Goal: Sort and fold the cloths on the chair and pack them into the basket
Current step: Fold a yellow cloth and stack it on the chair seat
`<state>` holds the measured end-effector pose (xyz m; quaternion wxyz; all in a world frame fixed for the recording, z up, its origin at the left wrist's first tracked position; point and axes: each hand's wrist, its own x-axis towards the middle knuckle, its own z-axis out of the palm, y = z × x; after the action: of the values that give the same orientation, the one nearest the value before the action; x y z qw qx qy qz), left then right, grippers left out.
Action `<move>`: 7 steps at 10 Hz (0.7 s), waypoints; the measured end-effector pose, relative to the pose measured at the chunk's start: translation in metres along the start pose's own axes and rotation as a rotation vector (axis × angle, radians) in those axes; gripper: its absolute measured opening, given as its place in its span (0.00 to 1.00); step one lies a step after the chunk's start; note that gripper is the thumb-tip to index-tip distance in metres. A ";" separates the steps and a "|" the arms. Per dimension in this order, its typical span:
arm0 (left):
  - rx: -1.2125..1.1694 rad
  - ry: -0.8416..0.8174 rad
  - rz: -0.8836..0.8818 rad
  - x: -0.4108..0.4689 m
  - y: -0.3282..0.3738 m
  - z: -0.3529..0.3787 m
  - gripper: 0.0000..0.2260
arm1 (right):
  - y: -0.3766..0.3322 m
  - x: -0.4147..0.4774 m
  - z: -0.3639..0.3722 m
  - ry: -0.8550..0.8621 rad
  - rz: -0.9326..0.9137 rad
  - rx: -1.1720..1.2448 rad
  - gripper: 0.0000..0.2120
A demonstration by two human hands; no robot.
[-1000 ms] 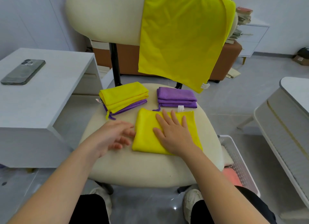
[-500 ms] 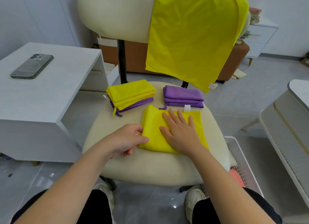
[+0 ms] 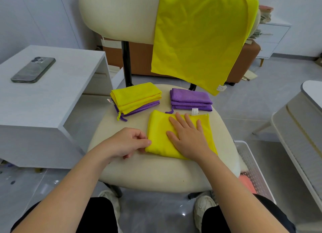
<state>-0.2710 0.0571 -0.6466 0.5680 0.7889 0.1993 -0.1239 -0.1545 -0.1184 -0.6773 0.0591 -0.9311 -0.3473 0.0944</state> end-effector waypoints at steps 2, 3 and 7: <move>0.112 -0.207 -0.016 -0.005 -0.003 0.002 0.19 | 0.000 0.000 0.000 0.003 0.000 -0.006 0.28; 0.155 -0.187 0.024 -0.001 -0.003 0.007 0.08 | 0.000 0.000 -0.001 0.002 0.001 -0.004 0.28; 0.301 -0.209 -0.084 -0.004 0.006 -0.002 0.12 | 0.000 0.000 0.000 -0.002 -0.003 0.003 0.28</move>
<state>-0.2726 0.0563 -0.6395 0.4554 0.8388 0.1513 -0.2570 -0.1545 -0.1191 -0.6769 0.0602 -0.9304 -0.3486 0.0957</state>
